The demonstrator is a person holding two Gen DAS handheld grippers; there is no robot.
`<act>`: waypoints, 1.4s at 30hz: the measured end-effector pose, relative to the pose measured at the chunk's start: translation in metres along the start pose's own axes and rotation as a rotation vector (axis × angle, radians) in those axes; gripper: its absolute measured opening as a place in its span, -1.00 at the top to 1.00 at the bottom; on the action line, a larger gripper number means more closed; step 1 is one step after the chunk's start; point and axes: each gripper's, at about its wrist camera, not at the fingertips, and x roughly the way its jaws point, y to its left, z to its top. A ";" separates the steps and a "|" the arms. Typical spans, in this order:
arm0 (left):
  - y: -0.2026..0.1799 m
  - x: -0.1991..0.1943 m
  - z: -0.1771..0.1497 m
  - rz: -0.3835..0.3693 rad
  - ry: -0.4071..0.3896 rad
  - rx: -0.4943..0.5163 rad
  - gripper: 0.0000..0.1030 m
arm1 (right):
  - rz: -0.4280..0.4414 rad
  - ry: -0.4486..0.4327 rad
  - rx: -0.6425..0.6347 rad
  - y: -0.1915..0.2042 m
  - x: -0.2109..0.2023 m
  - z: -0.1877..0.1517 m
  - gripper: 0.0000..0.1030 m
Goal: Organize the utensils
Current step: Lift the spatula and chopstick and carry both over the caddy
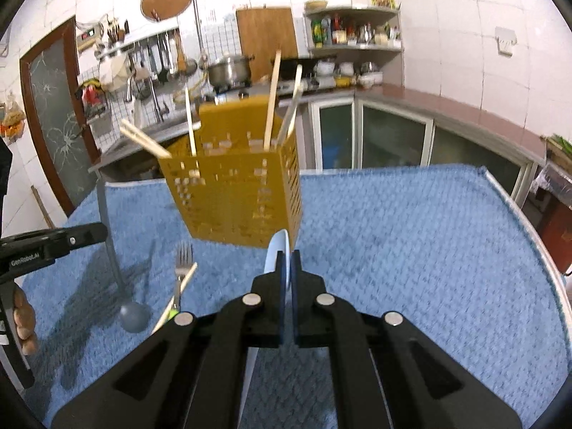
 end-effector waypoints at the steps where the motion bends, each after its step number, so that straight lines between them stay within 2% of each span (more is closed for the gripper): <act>1: -0.002 -0.004 0.001 0.000 -0.013 0.004 0.98 | -0.001 -0.036 0.001 0.000 -0.006 0.003 0.95; 6: -0.008 -0.013 0.008 -0.008 -0.057 0.028 0.98 | 0.004 -0.134 -0.009 0.001 -0.023 0.012 0.95; 8: -0.011 -0.015 0.011 -0.011 -0.060 0.034 0.98 | 0.016 -0.140 -0.001 -0.001 -0.026 0.015 0.95; 23: -0.018 -0.022 0.023 -0.032 -0.074 0.046 0.98 | 0.093 -0.077 0.070 -0.014 -0.021 0.021 0.95; 27: -0.021 -0.025 0.029 -0.036 -0.077 0.052 0.98 | 0.078 -0.092 0.049 -0.010 -0.022 0.024 0.95; 31: -0.027 -0.033 0.040 -0.044 -0.095 0.059 0.98 | 0.030 -0.216 0.052 -0.010 -0.033 0.037 0.95; 36: -0.031 -0.049 0.064 -0.051 -0.162 0.071 0.98 | -0.032 -0.386 0.006 -0.001 -0.048 0.068 0.95; 42: -0.033 -0.054 0.101 -0.056 -0.223 0.083 0.98 | -0.083 -0.514 0.038 0.004 -0.046 0.105 0.95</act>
